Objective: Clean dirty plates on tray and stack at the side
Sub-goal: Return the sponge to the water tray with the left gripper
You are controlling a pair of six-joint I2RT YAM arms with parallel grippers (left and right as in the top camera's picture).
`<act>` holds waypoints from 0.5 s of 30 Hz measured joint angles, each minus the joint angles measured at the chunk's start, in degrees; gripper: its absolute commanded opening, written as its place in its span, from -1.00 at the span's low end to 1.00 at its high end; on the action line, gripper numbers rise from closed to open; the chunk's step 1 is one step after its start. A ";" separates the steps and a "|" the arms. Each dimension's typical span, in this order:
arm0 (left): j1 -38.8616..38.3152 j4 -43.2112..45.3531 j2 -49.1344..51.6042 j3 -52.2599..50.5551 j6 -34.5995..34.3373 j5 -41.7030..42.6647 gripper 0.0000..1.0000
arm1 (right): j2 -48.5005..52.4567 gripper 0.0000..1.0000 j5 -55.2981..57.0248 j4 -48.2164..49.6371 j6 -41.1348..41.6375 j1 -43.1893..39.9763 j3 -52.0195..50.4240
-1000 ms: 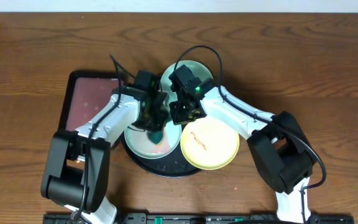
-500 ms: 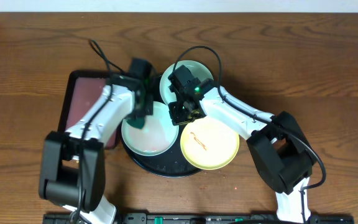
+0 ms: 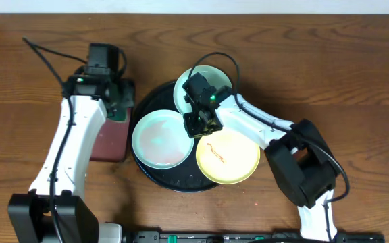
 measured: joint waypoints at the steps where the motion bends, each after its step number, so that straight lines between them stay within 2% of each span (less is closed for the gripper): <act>1: 0.63 -0.15 0.00 0.00 -0.02 -0.02 -0.85 | 0.39 -0.97 -0.37 0.20 0.35 -0.04 0.02; 15: 5.29 -0.92 0.00 0.00 -0.02 -0.02 -0.85 | 0.46 -0.98 -1.40 -0.57 -1.92 -0.04 1.20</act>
